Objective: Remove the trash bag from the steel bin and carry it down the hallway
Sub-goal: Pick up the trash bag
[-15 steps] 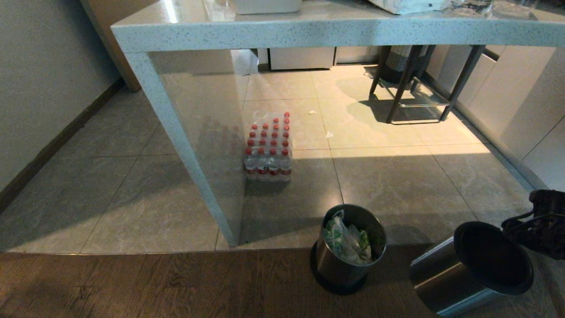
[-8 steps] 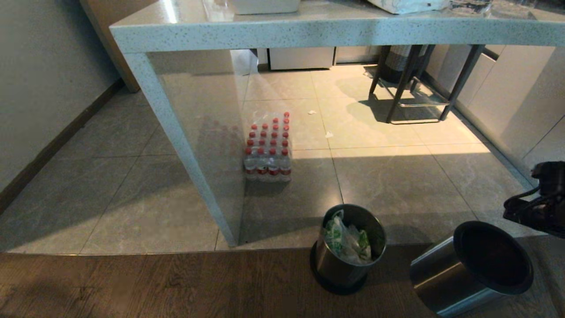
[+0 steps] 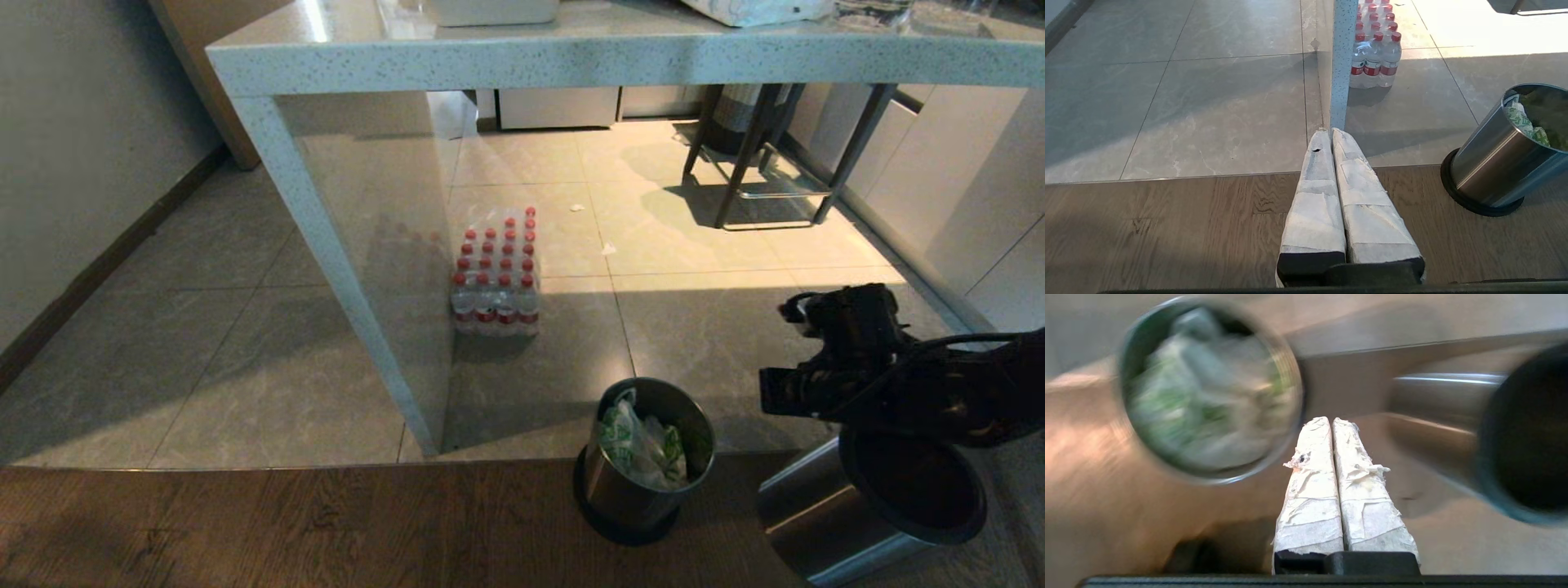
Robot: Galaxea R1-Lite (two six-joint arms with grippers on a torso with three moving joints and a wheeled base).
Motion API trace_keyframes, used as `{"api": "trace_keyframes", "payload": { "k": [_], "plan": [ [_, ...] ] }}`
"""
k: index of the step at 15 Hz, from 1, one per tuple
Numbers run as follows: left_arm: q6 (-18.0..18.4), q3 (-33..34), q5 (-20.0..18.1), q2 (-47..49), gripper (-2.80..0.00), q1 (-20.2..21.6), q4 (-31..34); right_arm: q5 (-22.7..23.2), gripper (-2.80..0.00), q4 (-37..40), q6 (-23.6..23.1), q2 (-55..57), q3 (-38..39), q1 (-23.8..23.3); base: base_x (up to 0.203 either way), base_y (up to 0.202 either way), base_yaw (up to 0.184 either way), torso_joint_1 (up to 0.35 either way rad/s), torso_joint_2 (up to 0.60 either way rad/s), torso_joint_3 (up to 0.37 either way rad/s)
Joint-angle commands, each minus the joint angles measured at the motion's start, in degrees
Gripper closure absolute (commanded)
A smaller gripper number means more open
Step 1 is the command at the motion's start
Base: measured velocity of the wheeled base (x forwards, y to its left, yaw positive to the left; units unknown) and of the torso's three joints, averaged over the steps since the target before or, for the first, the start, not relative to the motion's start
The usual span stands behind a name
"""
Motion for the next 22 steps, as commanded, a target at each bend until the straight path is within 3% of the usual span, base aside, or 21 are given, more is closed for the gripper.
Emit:
{"api": "trace_keyframes", "payload": {
  "k": [1, 6, 11, 18, 22],
  "plan": [
    [0.0, 0.0, 0.0, 0.1, 0.00, 0.0, 0.0, 1.3, 0.00, 0.5, 0.2, 4.1, -2.4, 3.8, 0.000, 0.000, 0.000, 0.000, 0.00, 0.000],
    [0.0, 0.0, 0.1, 0.1, 0.00, 0.0, 0.1, 1.8, 0.00, 1.0, 1.0, 12.3, -10.5, 10.2, 0.000, 0.000, 0.000, 0.000, 0.00, 0.000],
    [0.0, 0.0, 0.0, 0.1, 0.00, 0.0, 0.0, 1.3, 0.00, 0.0, 1.2, 18.0, -12.3, 14.5, 0.000, 0.000, 0.000, 0.000, 0.00, 0.000],
    [0.0, -0.1, 0.0, 0.1, 0.00, 0.0, 0.0, 3.0, 0.00, -0.8, 1.3, 18.2, -12.2, 14.8, 0.000, 0.000, 0.000, 0.000, 0.00, 0.000],
    [0.0, 0.0, 0.0, 0.1, 0.00, 0.0, 0.0, 7.9, 0.00, -0.9, 1.2, 17.5, -12.4, 14.8, 0.000, 0.000, 0.000, 0.000, 0.00, 0.000]
  ]
}}
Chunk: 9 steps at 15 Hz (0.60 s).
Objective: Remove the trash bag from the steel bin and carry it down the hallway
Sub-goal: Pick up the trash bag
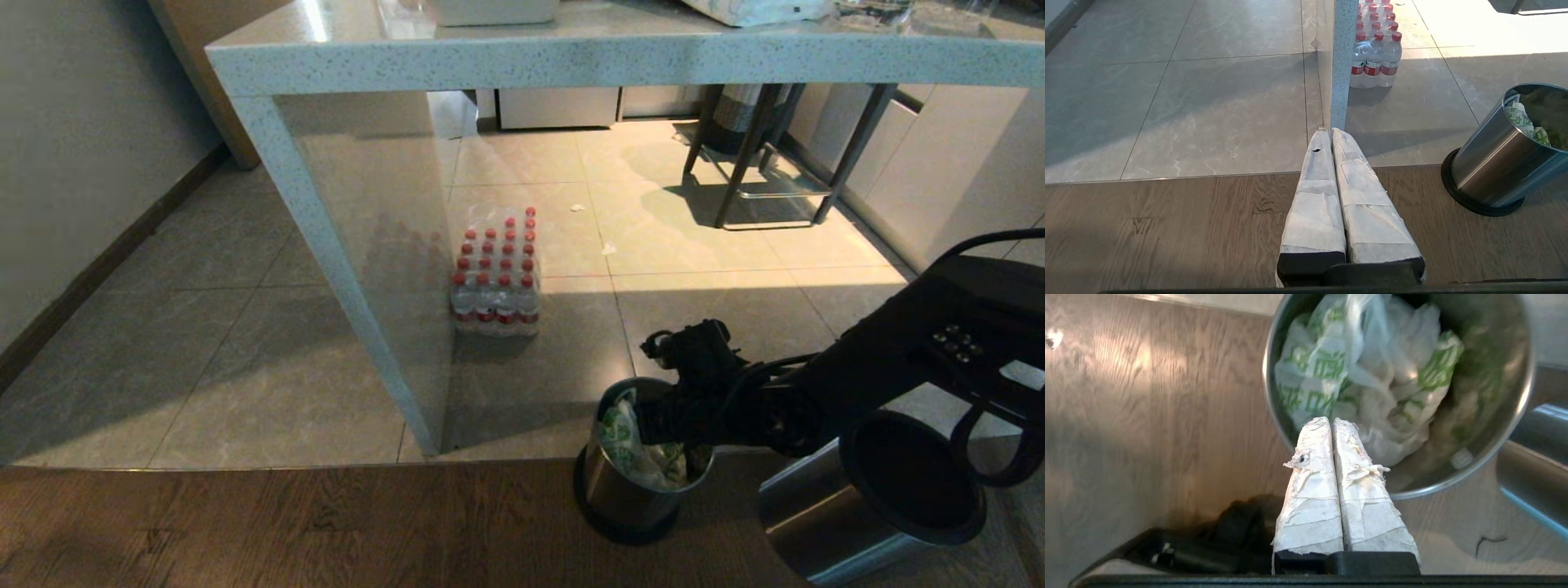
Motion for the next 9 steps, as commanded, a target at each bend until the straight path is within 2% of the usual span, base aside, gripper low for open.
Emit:
{"api": "trace_keyframes", "payload": {
  "k": [1, 9],
  "plan": [
    [0.0, -0.1, 0.0, 0.1, 0.00, 0.0, 0.0, 0.6, 0.00, -0.4, -0.1, 0.0, -0.4, 0.0, 0.000, 0.000, 0.000, 0.000, 0.00, 0.000],
    [0.2, 0.0, 0.0, 0.1, 0.00, 0.0, 0.0, 0.5, 0.00, 0.4, -0.1, -0.1, -1.6, 0.0, 0.000, 0.000, 0.000, 0.000, 0.00, 0.000]
  ]
}}
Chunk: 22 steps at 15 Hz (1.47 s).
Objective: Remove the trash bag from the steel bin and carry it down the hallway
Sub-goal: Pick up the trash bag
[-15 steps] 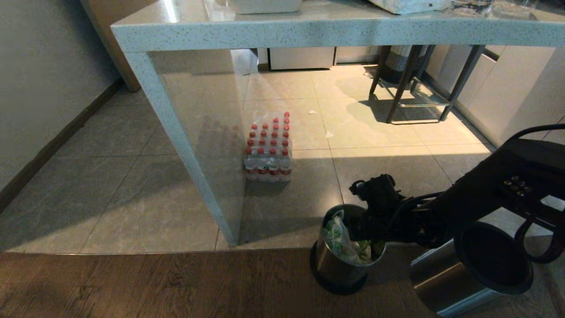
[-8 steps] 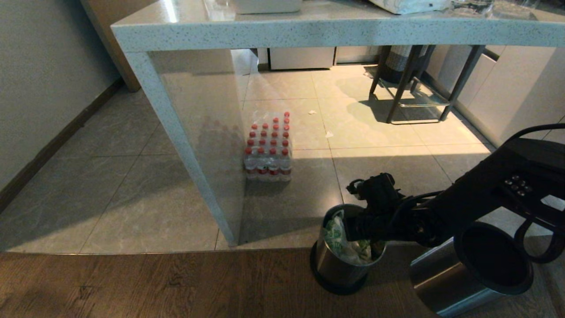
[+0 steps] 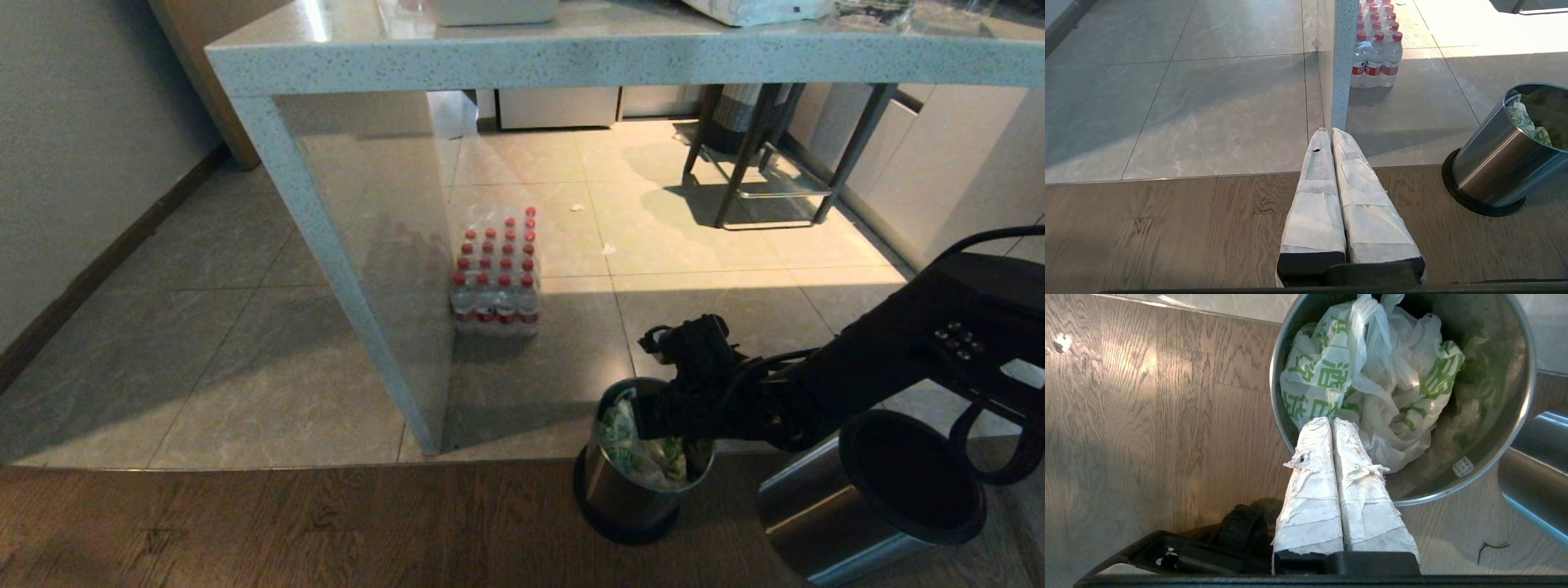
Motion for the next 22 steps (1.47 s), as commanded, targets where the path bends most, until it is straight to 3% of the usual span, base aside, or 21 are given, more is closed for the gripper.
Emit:
{"api": "trace_keyframes", "payload": {
  "k": [1, 8, 22],
  "plan": [
    [0.1, -0.1, 0.0, 0.1, 0.00, 0.0, 0.1, 0.0, 0.00, -0.1, 0.0, -0.2, -0.1, 0.0, 0.000, 0.000, 0.000, 0.000, 0.00, 0.000],
    [-0.1, 0.0, 0.0, 0.1, 0.00, 0.0, 0.0, -0.5, 0.00, -0.3, 0.2, -0.6, 1.0, -0.1, 0.000, 0.000, 0.000, 0.000, 0.00, -0.009],
    [-0.2, 0.0, 0.1, 0.1, 0.00, 0.0, 0.0, -0.7, 0.00, -0.1, -0.1, 0.6, 1.1, -0.4, 0.000, 0.000, 0.000, 0.003, 0.00, -0.159]
  ]
}}
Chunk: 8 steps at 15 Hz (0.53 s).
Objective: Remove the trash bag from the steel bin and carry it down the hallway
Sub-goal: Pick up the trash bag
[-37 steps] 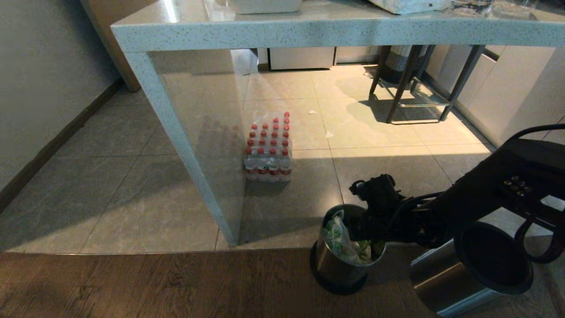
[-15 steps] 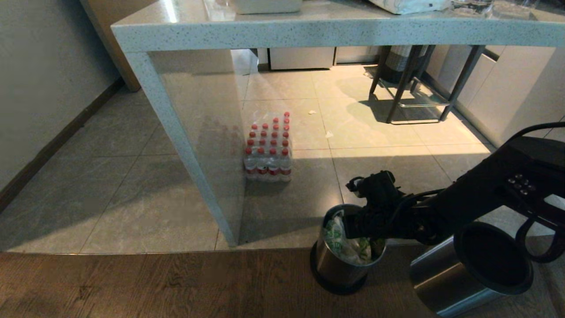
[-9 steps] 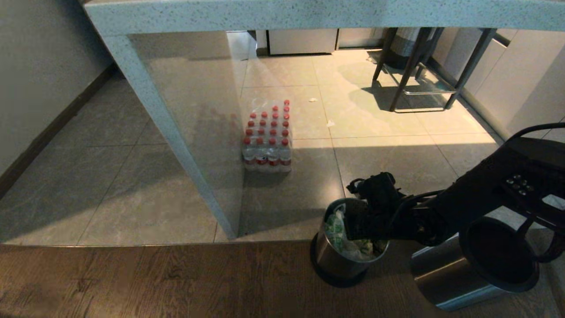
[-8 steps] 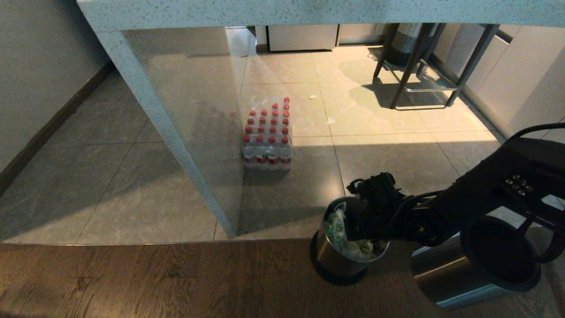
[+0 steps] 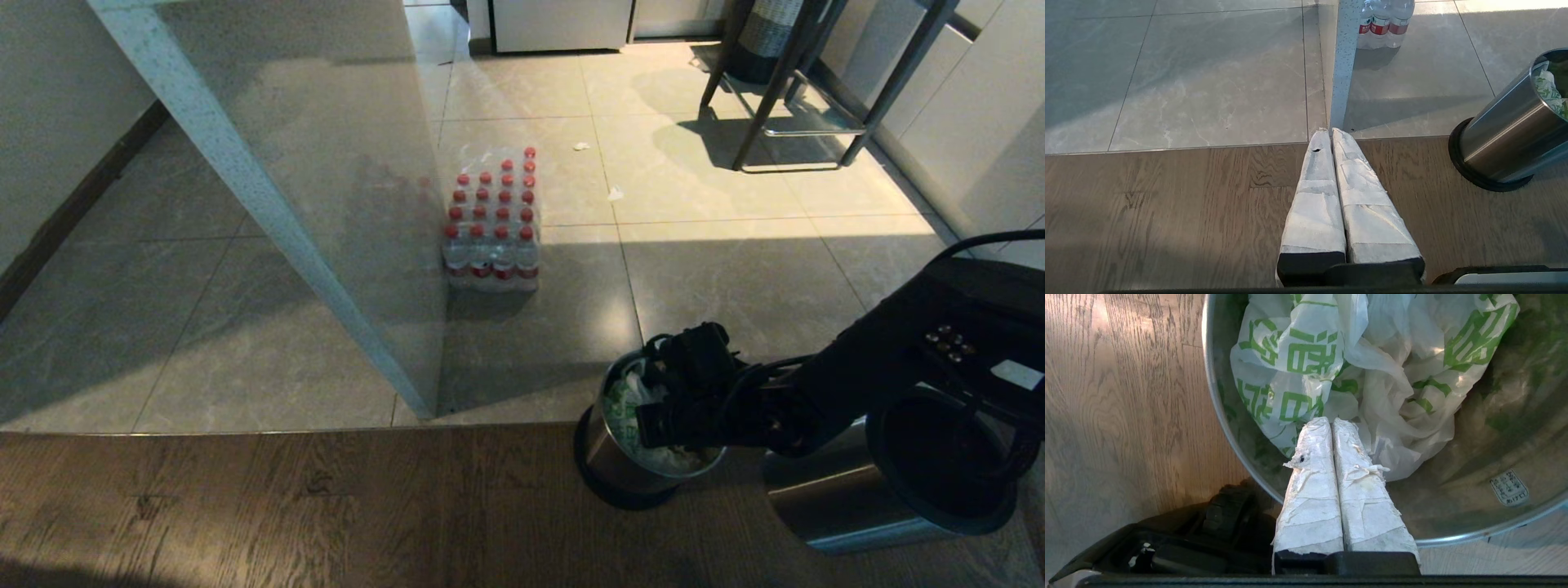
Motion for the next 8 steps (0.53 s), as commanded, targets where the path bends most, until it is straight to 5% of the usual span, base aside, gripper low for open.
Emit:
{"api": "trace_keyframes", "payload": {
  "k": [1, 3, 4, 8],
  "plan": [
    [0.0, 0.0, 0.0, 0.1, 0.00, 0.0, 0.0, 0.0, 0.00, -0.1, 0.1, -0.1, -0.6, -0.7, 0.000, 0.000, 0.000, 0.000, 0.00, 0.000],
    [0.0, 0.0, 0.0, 0.1, 0.00, 0.0, 0.0, -0.1, 0.00, -0.3, 0.3, 1.1, -1.7, -0.9, 0.000, 0.000, 0.000, 0.000, 0.00, 0.000],
    [0.0, 0.0, 0.0, 0.1, 0.00, 0.0, 0.0, -0.6, -2.80, -0.2, 0.4, 1.6, -2.6, -0.9, 0.000, 0.000, 0.000, 0.000, 0.00, 0.000],
    [0.0, 0.0, 0.0, 0.1, 0.00, 0.0, 0.0, -1.6, -2.80, 0.0, 0.1, 3.3, -6.9, -2.2, 0.000, 0.000, 0.000, 0.000, 0.00, 0.000]
  ]
}}
